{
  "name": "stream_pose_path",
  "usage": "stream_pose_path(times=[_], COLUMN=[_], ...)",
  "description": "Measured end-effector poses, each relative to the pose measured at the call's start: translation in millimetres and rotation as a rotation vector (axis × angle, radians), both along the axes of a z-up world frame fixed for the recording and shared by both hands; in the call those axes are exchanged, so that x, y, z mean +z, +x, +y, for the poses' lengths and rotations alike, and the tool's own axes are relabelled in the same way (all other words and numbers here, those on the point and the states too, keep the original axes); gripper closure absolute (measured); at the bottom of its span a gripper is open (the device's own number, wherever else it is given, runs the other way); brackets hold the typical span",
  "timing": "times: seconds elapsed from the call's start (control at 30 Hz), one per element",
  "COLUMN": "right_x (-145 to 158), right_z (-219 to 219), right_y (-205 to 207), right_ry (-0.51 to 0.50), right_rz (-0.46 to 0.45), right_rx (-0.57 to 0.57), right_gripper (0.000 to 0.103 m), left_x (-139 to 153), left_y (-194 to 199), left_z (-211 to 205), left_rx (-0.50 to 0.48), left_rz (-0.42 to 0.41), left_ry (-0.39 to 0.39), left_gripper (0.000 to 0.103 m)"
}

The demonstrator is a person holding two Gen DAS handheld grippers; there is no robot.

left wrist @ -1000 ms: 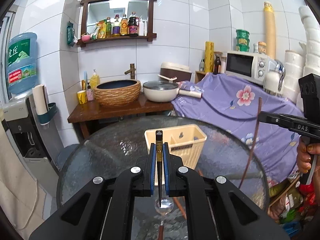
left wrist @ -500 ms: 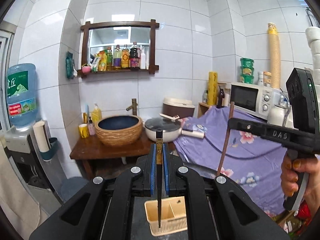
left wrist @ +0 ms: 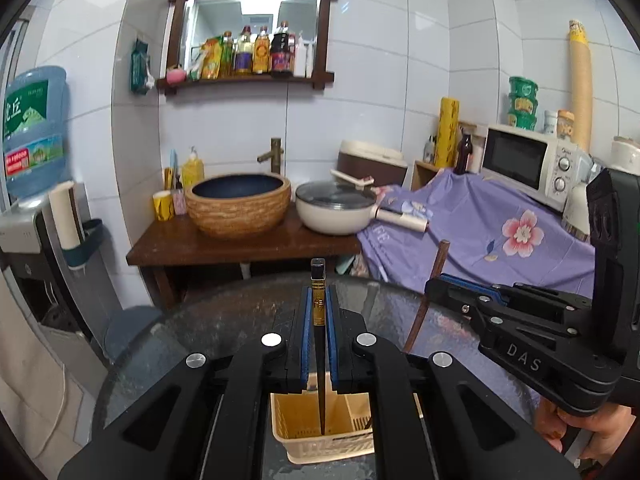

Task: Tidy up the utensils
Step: 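Lift both chopsticks and lower them into the cream basket with both tools, then open both tools to release the chopsticks and withdraw from the basket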

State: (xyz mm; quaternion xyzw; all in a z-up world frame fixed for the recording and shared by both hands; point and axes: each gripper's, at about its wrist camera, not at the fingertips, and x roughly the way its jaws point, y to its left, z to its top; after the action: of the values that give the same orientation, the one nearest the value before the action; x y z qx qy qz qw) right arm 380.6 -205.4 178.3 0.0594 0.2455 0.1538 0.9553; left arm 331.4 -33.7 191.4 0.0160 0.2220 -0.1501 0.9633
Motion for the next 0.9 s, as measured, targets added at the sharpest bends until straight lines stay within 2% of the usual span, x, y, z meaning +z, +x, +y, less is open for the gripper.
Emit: stream_pose_path(times=[0.17, 0.4, 0.43, 0.5, 0.53, 0.57, 0.6, 0.67, 0.73, 0.9], right_x=[-18, -21, -22, -23, -23, -24, -23, -24, -26, -41], right_z=[-1, -7, -8, -8, -8, -10, -11, -14, -17, -28], right_y=[1, 4, 4, 2, 1, -2, -4, -10, -18, -51], right_ry=[-0.004, 0.035, 0.038, 0.028, 0.027, 0.029, 0.031, 0.030, 0.031, 0.003], right_rz=[0.015, 0.022, 0.025, 0.026, 0.023, 0.011, -0.001, -0.015, -0.016, -0.021], right_rx=[-0.001, -0.011, -0.011, -0.015, -0.016, -0.024, -0.036, -0.043, -0.047, -0.110], right_gripper=[0.095, 0.095, 0.093, 0.080, 0.059, 0.043, 0.042, 0.042, 0.042, 0.033], left_x=[-28, -41, -43, -44, -45, -45, -45, -44, -42, -61], left_y=[6, 13, 13, 13, 12, 11, 9, 3, -6, -37], left_z=[2, 4, 4, 3, 2, 1, 2, 5, 13, 32], left_rx=[0.005, 0.013, 0.012, 0.007, 0.007, 0.008, 0.011, 0.019, 0.025, 0.035], left_rz=[0.047, 0.086, 0.089, 0.091, 0.088, 0.081, 0.074, 0.053, 0.027, 0.042], left_ry=[0.026, 0.017, 0.014, 0.023, 0.030, 0.039, 0.041, 0.020, -0.019, -0.062], left_gripper=[0.096, 0.096, 0.096, 0.093, 0.088, 0.078, 0.070, 0.037, 0.024, 0.013])
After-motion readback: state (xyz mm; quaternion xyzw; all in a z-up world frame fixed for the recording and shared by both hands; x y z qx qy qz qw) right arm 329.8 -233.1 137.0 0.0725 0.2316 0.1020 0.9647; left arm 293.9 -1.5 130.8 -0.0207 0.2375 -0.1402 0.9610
